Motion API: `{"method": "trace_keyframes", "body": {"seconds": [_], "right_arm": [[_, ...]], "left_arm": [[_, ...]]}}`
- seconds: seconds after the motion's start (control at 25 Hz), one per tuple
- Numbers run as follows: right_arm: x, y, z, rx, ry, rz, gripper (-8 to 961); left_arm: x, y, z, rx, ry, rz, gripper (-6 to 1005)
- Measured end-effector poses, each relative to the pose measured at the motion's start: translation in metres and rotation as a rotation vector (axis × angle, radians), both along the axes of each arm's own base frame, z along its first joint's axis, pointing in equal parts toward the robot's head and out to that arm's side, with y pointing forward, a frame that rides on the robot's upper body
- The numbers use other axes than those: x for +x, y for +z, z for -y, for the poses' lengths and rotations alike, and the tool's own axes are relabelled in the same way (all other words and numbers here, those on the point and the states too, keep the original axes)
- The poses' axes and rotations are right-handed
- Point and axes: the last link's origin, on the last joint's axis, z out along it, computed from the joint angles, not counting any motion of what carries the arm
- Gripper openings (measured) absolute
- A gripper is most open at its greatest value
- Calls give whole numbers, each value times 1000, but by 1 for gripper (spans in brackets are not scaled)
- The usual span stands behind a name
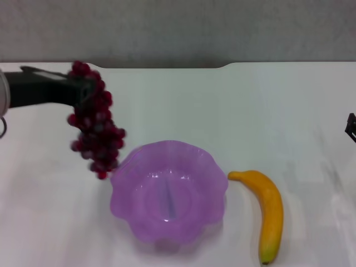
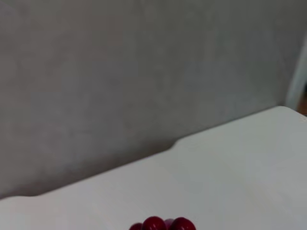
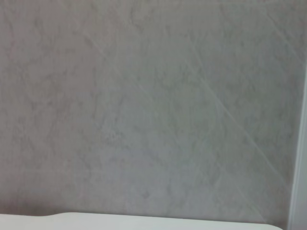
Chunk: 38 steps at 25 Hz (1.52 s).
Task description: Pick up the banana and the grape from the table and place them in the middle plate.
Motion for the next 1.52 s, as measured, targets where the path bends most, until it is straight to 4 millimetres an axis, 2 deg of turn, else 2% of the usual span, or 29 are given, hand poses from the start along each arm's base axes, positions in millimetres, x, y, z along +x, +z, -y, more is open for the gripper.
{"method": "trace_keyframes", "body": {"seconds": [0.28, 0.48, 0.52, 0.72, 1.08, 1.32, 1.52], "right_arm": [[0, -1, 1, 1, -2, -7, 892], [0, -1, 2, 0, -1, -7, 892], [0, -1, 1, 1, 0, -7, 892], [-1, 0, 0, 1, 2, -6, 891], [1, 1, 1, 5, -2, -6, 891], [0, 0, 0, -1, 1, -3, 891], [1, 0, 1, 2, -3, -3, 892]], "left_arm": [[2, -24, 7, -115, 0, -5, 151], [1, -45, 0, -189, 9, -16, 148], [3, -55, -2, -223, 7, -23, 148], [4, -69, -4, -251, 0, -25, 122], [-10, -106, -12, -329, 37, -35, 108], [-16, -120, -19, -360, 68, -41, 105], [-13, -127, -19, -351, 39, -40, 120]]}}
